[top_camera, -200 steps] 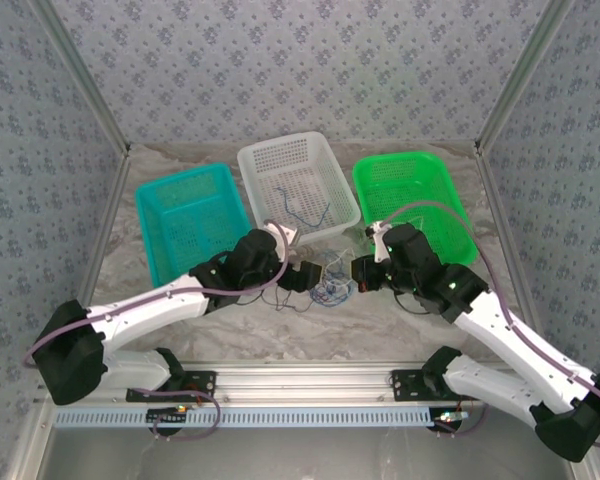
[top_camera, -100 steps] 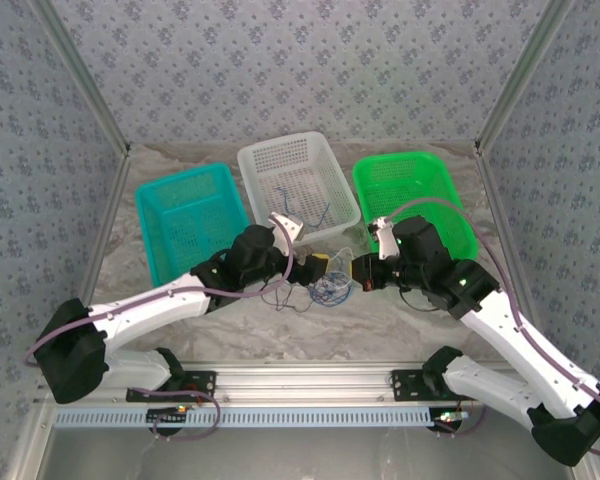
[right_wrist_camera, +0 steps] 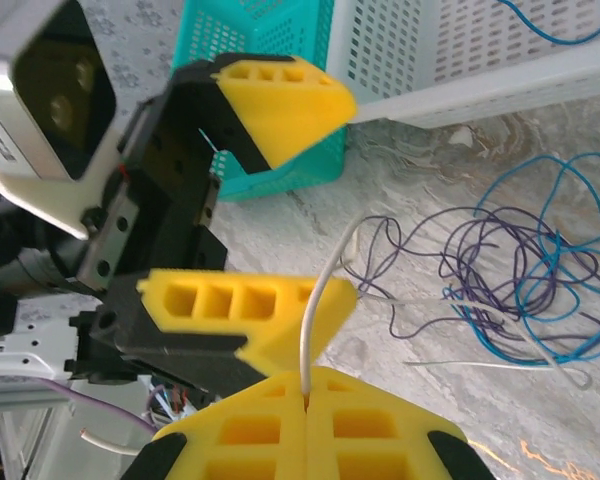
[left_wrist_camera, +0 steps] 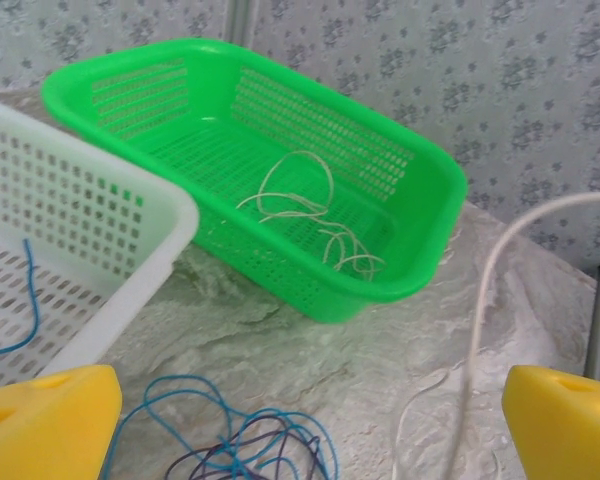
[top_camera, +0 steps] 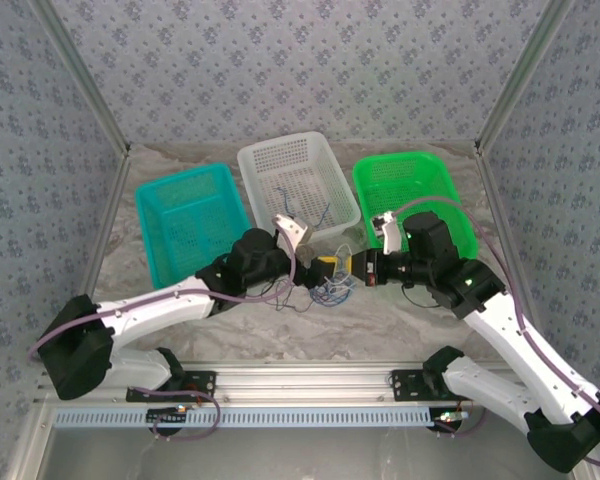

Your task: Untangle the cables

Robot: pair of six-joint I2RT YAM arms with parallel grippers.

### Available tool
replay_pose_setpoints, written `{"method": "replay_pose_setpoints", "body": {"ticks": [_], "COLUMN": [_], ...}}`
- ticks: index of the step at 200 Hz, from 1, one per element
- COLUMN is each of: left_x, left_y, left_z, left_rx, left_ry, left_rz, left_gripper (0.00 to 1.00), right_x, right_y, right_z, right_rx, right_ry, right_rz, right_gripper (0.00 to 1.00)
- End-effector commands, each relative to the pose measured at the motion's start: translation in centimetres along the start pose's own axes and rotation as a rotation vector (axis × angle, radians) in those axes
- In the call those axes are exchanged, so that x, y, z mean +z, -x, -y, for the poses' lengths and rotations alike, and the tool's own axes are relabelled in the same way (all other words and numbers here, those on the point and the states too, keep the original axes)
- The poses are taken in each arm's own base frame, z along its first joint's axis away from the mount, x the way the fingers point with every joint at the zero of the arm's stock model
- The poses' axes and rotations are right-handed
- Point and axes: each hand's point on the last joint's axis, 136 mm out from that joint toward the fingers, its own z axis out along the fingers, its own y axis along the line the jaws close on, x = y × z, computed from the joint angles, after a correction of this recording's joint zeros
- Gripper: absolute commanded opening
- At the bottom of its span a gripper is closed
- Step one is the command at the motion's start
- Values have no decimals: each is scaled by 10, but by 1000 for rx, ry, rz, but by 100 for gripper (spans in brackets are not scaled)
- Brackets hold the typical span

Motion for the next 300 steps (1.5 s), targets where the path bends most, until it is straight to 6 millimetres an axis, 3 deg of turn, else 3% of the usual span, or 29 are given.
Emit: {"method": "replay_pose_setpoints", "body": {"ticks": [1, 26, 54, 110, 174, 244, 284, 300], "left_x": [3, 1, 1, 17, 39, 57, 59, 58], "left_y": [10, 12, 11, 18, 9, -22, -47, -55], "left_z": [15, 12, 10, 17, 26, 27, 17, 11], "left_rx": [26, 6, 10, 27, 15, -41, -61, -67], "left_ry": [-67, -49, -43, -85, -159, -182, -143, -117], "left_rz": [50, 83, 89, 95, 76, 5, -50, -65], "left_gripper": [98, 98, 98, 94, 88, 76, 71, 64], "right_x": [-4, -5, -5, -3, -20, -43, -61, -68], "right_y": [5, 6, 9, 6, 10, 28, 43, 48], "right_z": [-9, -3, -12, -29, -51, -65, -64, -63], "right_rx": [16, 40, 50, 89, 82, 57, 47, 47], "right_ry": [52, 39, 101, 217, 310, 336, 313, 306], "right_rz": [21, 28, 36, 19, 52, 125, 180, 198], "right_gripper": [0, 0, 0, 0, 0, 0, 0, 0]}}
